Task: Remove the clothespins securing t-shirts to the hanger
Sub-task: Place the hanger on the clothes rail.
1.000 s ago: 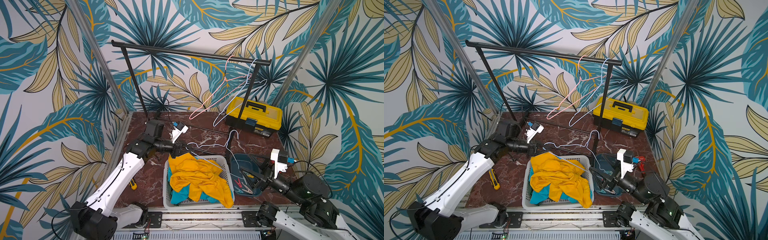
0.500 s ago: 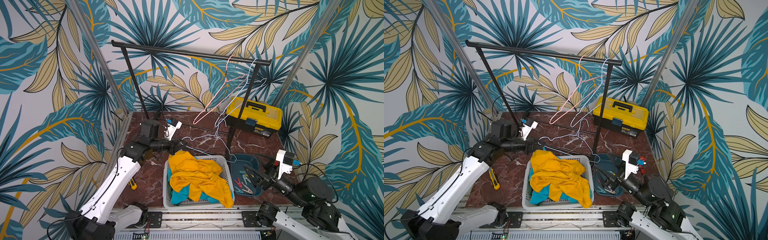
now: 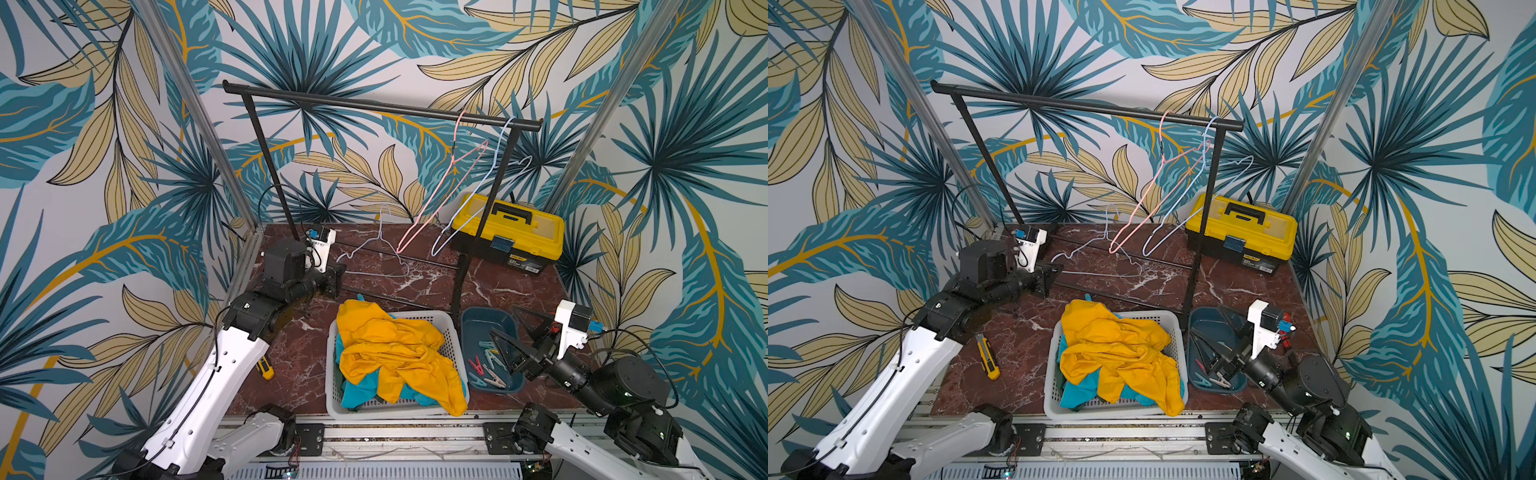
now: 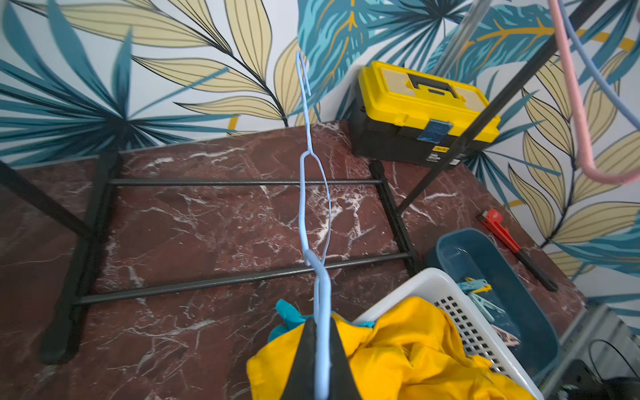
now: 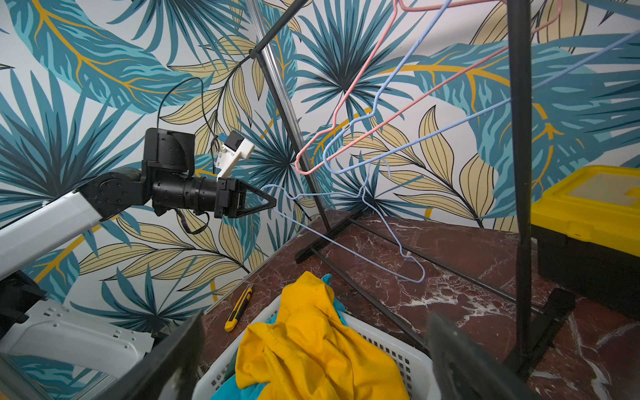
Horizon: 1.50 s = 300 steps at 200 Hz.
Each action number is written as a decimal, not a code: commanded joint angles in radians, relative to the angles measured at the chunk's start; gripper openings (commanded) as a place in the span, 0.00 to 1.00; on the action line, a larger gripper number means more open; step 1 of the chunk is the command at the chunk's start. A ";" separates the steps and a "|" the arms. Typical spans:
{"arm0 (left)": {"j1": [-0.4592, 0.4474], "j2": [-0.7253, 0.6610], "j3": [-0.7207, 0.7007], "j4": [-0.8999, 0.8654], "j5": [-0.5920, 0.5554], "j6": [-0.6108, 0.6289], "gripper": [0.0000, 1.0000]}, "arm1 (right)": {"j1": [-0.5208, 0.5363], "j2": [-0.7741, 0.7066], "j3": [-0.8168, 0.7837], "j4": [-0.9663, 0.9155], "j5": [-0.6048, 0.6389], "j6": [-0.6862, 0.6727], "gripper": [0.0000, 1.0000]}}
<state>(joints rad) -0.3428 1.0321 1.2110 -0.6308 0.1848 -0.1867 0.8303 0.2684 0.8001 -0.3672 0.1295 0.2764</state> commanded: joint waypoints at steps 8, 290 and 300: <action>0.007 -0.065 0.009 0.036 -0.110 0.012 0.00 | 0.001 0.014 -0.014 -0.043 0.083 0.028 0.99; 0.006 -0.250 0.121 0.349 0.083 0.221 0.00 | 0.001 0.161 -0.005 -0.001 0.125 0.064 0.99; 0.006 -0.218 0.143 0.350 0.073 0.229 0.00 | 0.001 0.157 -0.006 -0.002 0.124 0.067 0.99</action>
<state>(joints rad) -0.3401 0.7528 1.2938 -0.3309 0.2836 0.0120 0.8303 0.4278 0.7963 -0.3908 0.2573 0.3298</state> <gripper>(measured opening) 0.057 0.994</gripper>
